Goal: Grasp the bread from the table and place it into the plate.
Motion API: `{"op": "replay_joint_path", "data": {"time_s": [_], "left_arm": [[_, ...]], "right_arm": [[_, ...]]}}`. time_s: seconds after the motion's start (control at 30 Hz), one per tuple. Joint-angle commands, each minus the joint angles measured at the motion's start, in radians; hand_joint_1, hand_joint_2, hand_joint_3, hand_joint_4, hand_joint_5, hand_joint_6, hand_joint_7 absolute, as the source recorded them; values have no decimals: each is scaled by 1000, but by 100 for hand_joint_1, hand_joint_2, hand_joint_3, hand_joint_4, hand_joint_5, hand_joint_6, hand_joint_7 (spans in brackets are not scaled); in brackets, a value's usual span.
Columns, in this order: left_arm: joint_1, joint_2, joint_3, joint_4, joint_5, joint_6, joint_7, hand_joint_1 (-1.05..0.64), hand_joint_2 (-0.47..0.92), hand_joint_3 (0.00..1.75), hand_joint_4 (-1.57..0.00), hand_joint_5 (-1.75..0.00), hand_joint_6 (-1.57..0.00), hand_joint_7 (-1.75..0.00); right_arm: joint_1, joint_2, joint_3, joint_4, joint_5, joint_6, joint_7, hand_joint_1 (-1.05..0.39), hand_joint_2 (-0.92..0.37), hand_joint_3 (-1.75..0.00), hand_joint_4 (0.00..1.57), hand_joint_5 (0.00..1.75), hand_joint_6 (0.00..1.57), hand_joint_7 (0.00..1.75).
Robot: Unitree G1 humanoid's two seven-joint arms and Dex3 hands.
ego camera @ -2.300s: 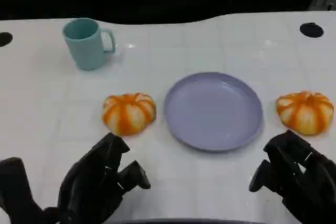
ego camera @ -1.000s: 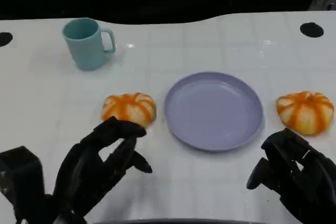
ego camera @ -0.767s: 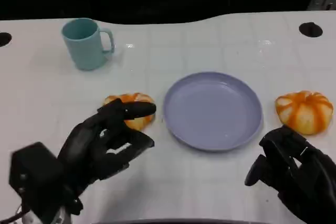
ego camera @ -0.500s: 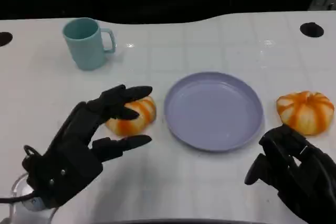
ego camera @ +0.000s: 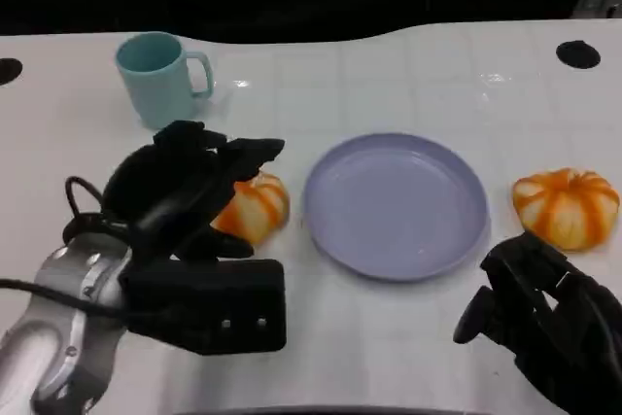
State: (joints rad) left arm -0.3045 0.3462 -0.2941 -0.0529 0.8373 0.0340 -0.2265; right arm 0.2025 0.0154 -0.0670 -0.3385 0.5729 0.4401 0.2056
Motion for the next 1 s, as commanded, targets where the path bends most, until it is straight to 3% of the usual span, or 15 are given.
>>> {"op": "replay_joint_path", "data": {"time_s": [0.03,0.47,0.63,0.77,1.0], "left_arm": [[-59,8,-53,49,68,71,-51,-37,75,0,0,-38,-30,0],[-258,-73,-172,413,78,152,-42,-27,69,0,-1,-25,-26,0],[-282,-81,-184,463,64,148,-22,-26,69,0,-1,-25,-26,0],[-405,-162,-207,782,34,104,91,-31,71,1,0,-20,-22,0],[-531,-201,-237,1090,-6,-21,231,-33,75,1,0,-12,-19,0]], "right_arm": [[5,-6,-8,-6,1,-8,2,-52,-92,-28,64,175,47,163],[17,-9,-6,-12,4,-15,13,-53,-92,-26,65,175,49,160],[18,-9,-6,-13,5,-14,14,-53,-92,-26,64,175,49,160],[27,-9,-7,-17,8,-13,14,-54,-91,-25,64,175,50,159],[32,-9,-8,-18,6,-16,19,-53,-92,-25,64,175,51,160]]}}
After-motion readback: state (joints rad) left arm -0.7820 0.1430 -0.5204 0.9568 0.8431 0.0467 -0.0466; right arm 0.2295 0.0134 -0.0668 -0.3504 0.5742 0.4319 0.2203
